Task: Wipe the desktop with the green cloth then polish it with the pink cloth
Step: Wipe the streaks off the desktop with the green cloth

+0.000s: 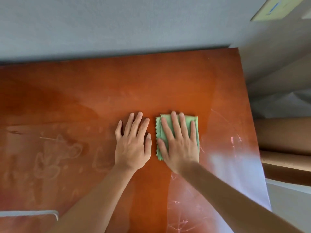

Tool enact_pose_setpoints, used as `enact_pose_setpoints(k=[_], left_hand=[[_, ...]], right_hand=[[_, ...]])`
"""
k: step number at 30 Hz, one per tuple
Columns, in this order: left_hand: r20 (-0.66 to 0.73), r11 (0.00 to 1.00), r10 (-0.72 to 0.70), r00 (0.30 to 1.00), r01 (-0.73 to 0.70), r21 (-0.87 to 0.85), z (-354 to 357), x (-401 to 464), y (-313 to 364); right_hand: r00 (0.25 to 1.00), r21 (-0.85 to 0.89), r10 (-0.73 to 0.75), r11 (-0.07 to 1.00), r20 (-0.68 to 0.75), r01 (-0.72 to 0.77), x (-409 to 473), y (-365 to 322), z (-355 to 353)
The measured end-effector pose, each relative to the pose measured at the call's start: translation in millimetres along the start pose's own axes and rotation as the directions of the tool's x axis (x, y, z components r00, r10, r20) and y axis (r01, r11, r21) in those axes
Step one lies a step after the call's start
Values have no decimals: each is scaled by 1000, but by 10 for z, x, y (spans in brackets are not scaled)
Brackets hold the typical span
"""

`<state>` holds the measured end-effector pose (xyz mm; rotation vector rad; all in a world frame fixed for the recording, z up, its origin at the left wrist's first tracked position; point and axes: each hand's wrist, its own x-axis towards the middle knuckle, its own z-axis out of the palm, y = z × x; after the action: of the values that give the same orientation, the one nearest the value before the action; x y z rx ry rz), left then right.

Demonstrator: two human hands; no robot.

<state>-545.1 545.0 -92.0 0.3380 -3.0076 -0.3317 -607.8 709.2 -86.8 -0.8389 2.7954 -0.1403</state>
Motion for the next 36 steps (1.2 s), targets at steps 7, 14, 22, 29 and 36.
enact_pose_setpoints(k=[7,14,22,29,36], left_hand=[[0,1000,-5,1000,5,-5,3,1,12],[21,1000,0,1000,0,1,1,4,6],[48,1000,-1,999,1,-6,-11,-6,8],[53,1000,4,999,-4,4,-22,2,19],[55,1000,0,998,0,8,-22,2,29]], right_hand=[[999,-25,-48,999,0,48,34,32,-3],[996,-27,67,997,-55,-68,304,-11,-6],[988,9,148,989,-36,-147,-666,-228,166],[985,21,170,985,-10,-170,-1207,-367,298],[964,25,260,966,-63,-259,-505,62,102]])
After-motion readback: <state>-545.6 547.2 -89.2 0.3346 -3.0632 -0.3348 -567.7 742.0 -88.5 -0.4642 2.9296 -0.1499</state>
